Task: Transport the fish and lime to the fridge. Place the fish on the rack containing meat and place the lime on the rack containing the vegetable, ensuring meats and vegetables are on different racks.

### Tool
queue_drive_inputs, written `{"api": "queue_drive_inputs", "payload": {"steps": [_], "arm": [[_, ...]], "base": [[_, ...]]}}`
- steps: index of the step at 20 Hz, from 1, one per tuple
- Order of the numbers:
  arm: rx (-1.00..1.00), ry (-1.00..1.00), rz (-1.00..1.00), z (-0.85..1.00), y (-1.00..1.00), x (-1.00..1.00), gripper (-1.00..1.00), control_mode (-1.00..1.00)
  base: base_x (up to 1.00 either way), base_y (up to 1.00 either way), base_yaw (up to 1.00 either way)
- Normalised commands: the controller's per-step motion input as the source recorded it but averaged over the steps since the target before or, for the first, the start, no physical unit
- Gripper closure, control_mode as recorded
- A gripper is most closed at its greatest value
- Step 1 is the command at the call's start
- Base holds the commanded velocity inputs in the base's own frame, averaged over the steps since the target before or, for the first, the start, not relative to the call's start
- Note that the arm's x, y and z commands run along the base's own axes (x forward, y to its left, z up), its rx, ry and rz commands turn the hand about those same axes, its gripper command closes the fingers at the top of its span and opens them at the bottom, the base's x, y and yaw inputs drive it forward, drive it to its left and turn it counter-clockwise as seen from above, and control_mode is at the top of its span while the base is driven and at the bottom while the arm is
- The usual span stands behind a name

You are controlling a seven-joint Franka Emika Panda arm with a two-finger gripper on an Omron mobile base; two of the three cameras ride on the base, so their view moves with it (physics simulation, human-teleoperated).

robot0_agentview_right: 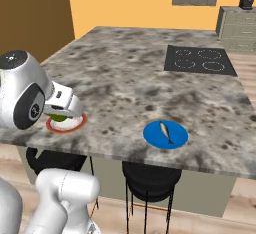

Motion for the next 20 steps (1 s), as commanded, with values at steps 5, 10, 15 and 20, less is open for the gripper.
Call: {"api": "queue_drive_inputs", "payload": {"steps": [5, 10, 15, 20], "arm": [[0.0, -0.03, -0.01, 0.6, -0.14, -0.76, 1.0, -1.0], [0.0, -0.04, 0.0, 0.4, -0.16, -0.52, 1.0, 1.0], [0.0, 0.0, 0.0, 0.0, 0.0, 0.0, 1.0, 1.0], [0.0, 0.0, 0.0, 0.0, 0.0, 0.0, 1.0, 1.0]], "base": [[0.0, 0.0, 0.0], [-0.09, -0.12, -0.01], [-0.51, -0.96, -0.11], [-0.39, -1.0, -0.07]]}}
